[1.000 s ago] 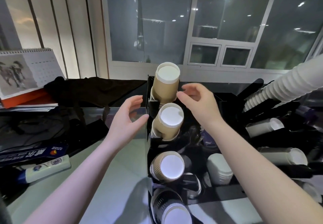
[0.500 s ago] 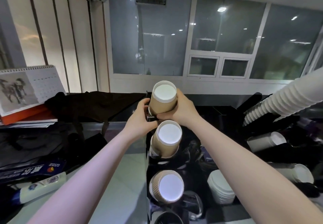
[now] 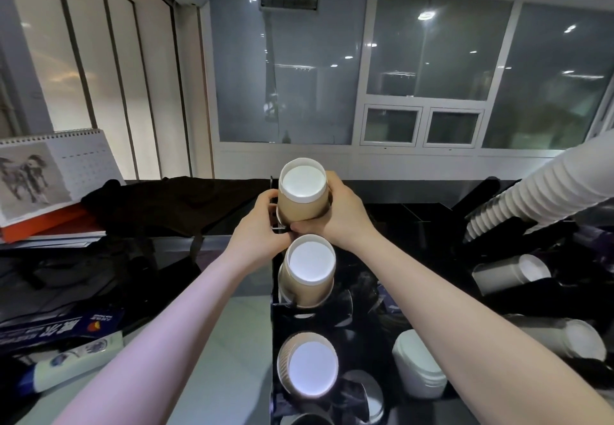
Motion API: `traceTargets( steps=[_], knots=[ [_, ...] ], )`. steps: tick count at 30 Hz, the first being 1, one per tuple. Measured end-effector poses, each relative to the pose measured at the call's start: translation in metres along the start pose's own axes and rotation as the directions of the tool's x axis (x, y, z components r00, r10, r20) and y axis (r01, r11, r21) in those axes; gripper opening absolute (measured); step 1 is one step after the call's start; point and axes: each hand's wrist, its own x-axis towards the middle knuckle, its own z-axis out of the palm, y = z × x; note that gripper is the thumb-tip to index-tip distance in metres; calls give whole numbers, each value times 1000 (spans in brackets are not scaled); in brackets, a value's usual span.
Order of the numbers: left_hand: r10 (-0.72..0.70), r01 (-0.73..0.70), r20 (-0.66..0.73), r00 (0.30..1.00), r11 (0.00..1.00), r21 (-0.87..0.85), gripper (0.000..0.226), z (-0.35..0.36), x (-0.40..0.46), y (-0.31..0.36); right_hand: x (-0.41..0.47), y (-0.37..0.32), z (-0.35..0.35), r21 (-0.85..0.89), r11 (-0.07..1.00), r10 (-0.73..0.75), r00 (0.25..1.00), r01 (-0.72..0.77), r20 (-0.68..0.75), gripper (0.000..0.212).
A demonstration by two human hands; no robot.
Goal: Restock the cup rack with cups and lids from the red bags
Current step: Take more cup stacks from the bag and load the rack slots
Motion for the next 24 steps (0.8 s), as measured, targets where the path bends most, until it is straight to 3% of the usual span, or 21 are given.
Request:
traceTargets(
  steps=[5, 14, 19, 24],
  knots=[
    [-11, 12, -18, 1000, 999, 51, 77, -3, 4, 4, 0, 4, -1, 50, 999, 5, 1000, -5, 9, 79],
    [-71, 79, 94, 993, 993, -85, 31, -7, 6, 7, 4, 5, -7, 16, 999, 39, 992, -41, 117, 82],
    [-38, 55, 124, 992, 989, -135, 40, -12, 12, 4, 7, 6, -6, -31, 998, 65, 988, -61, 141, 85],
    [-63, 79, 94, 994, 982, -174, 55, -15, 13, 2, 5, 4, -7, 38, 998, 49, 994, -53, 98, 88]
  ],
)
